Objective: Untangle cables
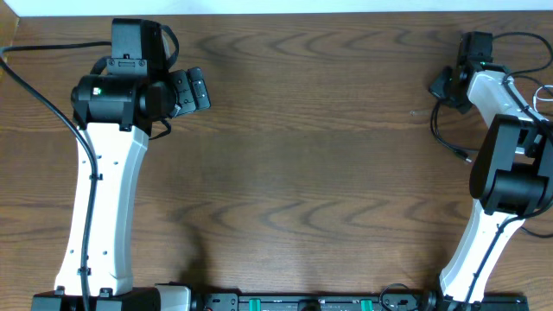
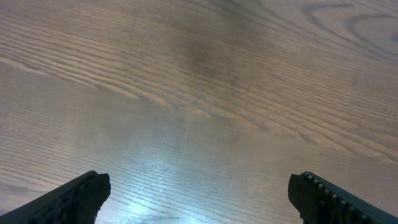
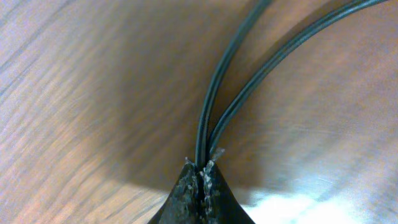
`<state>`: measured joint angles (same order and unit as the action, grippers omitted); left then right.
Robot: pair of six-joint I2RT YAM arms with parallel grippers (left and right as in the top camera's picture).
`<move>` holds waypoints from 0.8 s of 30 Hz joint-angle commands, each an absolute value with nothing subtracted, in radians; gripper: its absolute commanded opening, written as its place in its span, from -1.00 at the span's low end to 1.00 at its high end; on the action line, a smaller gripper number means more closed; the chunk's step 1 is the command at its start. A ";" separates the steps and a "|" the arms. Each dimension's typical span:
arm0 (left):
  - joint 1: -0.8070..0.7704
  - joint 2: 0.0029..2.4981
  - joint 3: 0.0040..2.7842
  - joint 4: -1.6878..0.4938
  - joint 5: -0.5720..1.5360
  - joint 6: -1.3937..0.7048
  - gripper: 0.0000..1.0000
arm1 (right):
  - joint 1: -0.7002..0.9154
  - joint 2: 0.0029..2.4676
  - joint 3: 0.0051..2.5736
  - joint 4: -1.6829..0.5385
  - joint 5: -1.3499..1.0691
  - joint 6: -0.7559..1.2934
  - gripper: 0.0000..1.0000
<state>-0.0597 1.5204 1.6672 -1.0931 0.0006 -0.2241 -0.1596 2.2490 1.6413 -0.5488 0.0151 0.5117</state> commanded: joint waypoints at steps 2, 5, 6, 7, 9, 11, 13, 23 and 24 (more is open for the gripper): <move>-0.056 1.522 1.672 -1.095 -0.009 -0.215 0.96 | -0.152 2.225 1.642 -0.553 -0.199 0.321 -0.98; -0.056 1.522 1.672 -1.095 -0.009 -0.215 0.96 | -0.152 2.152 1.662 -0.554 -0.255 0.290 -0.98; -0.056 1.522 1.672 -1.095 -0.009 -0.215 0.96 | -0.152 2.128 1.666 -0.554 -0.255 0.290 -0.98; -0.056 1.522 1.672 -1.095 -0.009 -0.215 0.96 | -0.152 2.097 1.670 -0.553 -0.254 0.289 -0.98; -0.056 1.522 1.672 -1.095 -0.009 -0.215 0.96 | -0.154 2.031 1.675 -0.539 -0.253 0.280 -0.98; -0.056 1.522 1.672 -1.095 -0.009 -0.215 0.96 | -0.164 1.958 1.675 -0.515 -0.245 0.279 -0.98; -0.056 1.522 1.672 -1.095 -0.009 -0.215 0.96 | -0.179 1.896 1.675 -0.494 -0.220 0.279 -0.98; -0.056 1.522 1.672 -1.095 -0.009 -0.215 0.96 | -0.325 1.756 1.675 -0.426 -0.054 0.279 -0.98; -0.056 1.522 1.672 -1.095 -0.009 -0.215 0.96 | -0.345 1.757 1.675 -0.426 -0.051 0.279 -0.98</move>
